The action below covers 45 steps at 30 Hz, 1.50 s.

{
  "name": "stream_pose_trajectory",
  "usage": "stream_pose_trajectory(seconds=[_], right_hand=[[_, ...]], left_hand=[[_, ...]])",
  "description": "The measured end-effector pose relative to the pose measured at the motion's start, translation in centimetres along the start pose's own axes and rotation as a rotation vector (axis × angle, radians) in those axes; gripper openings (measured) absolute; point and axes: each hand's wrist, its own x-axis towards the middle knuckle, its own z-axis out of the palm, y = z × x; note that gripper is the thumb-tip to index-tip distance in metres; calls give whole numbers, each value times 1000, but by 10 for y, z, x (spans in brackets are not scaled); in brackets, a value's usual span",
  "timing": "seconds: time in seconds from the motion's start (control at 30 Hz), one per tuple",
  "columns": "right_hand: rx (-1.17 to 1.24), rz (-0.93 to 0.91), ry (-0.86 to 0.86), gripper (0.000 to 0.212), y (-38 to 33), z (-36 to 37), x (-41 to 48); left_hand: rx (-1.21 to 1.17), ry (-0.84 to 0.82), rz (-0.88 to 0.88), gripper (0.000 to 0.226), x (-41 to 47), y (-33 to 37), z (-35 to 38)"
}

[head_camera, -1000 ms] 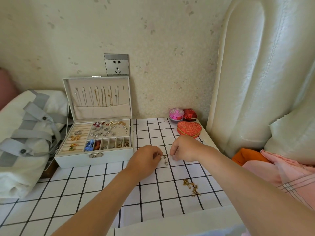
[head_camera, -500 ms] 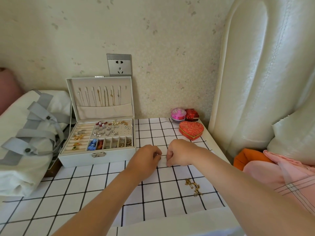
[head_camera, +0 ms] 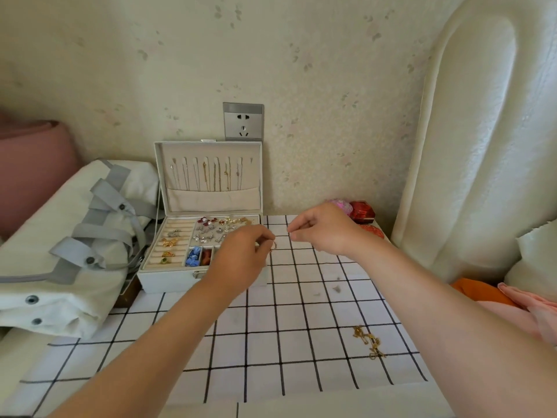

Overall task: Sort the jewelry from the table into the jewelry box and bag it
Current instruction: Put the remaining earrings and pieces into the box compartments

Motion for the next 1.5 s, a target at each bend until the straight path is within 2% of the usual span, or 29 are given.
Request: stream_pose_trajectory(seconds=[0.17, 0.33, 0.63, 0.8, 0.93, 1.17, 1.3, 1.5], right_hand=[[23, -13, 48, 7, -15, 24, 17], [-45, -54, -2, 6, -25, 44, 25], [-150, 3, -84, 17, -25, 70, 35], [-270, 8, -94, 17, -25, 77, 38], [-341, 7, -99, 15, -30, 81, 40], [-164, -119, -27, 13, -64, 100, 40], [56, -124, -105, 15, -94, 123, 37], [178, -97, -79, 16, -119, 154, 52]], left_hand=[[8, 57, -35, 10, 6, -23, -44], [27, 64, -75, 12, 4, -50, -74], [-29, 20, -108, 15, -3, -72, -83], [-14, 4, -106, 15, -8, -84, -83], [-93, 31, -136, 13, -10, -91, -84], [-232, 62, -155, 15, -6, -96, -99], [-259, 92, -139, 12, -6, -102, -110], [-320, 156, -204, 7, -6, -120, -130]])
